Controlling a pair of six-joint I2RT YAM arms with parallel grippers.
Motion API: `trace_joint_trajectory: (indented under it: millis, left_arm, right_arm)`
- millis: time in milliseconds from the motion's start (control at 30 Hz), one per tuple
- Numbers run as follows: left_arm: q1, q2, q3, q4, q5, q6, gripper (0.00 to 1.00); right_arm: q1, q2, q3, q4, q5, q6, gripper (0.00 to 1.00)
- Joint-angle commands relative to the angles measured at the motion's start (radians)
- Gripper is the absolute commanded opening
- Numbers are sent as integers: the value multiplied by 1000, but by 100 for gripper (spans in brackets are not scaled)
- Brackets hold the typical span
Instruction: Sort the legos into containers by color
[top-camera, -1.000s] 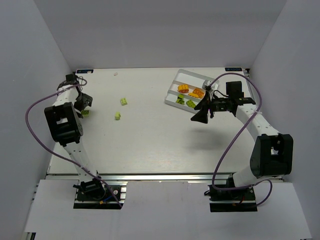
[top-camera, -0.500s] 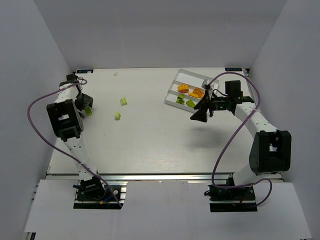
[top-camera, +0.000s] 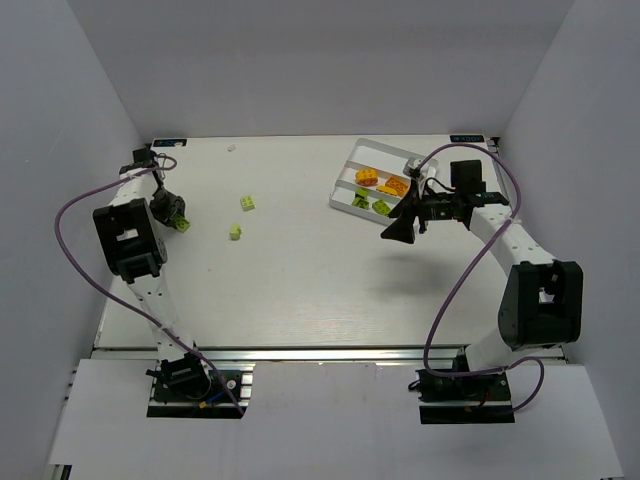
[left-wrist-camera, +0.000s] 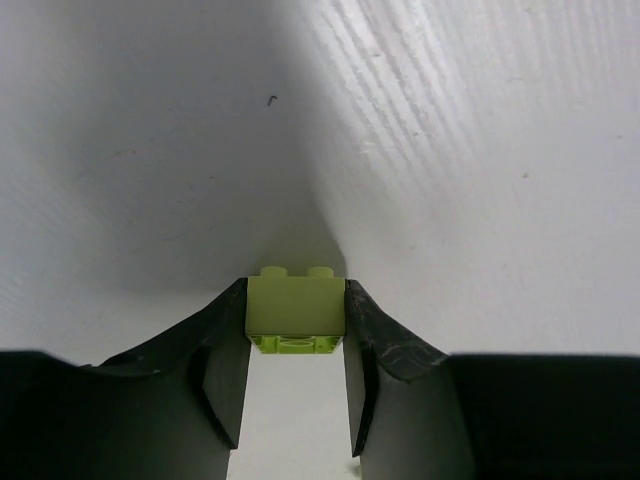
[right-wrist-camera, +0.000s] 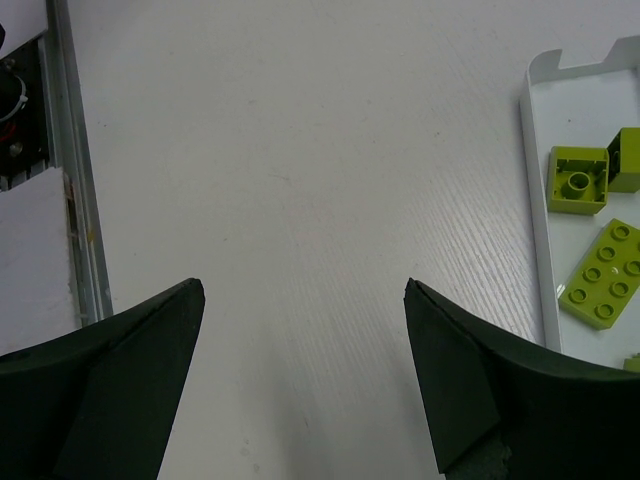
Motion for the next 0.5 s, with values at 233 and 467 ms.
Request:
trace_joint_trajectory:
  millis: [233,467]
  left_arm:
    - [-109,-399,-341,337,410,23,0]
    - [-356,-412,-320,491,583,-71,0]
  right_arm:
    - [-2,-87,-9,70,72,133,82]
    - [-4,-165,-57,249,439,414,0]
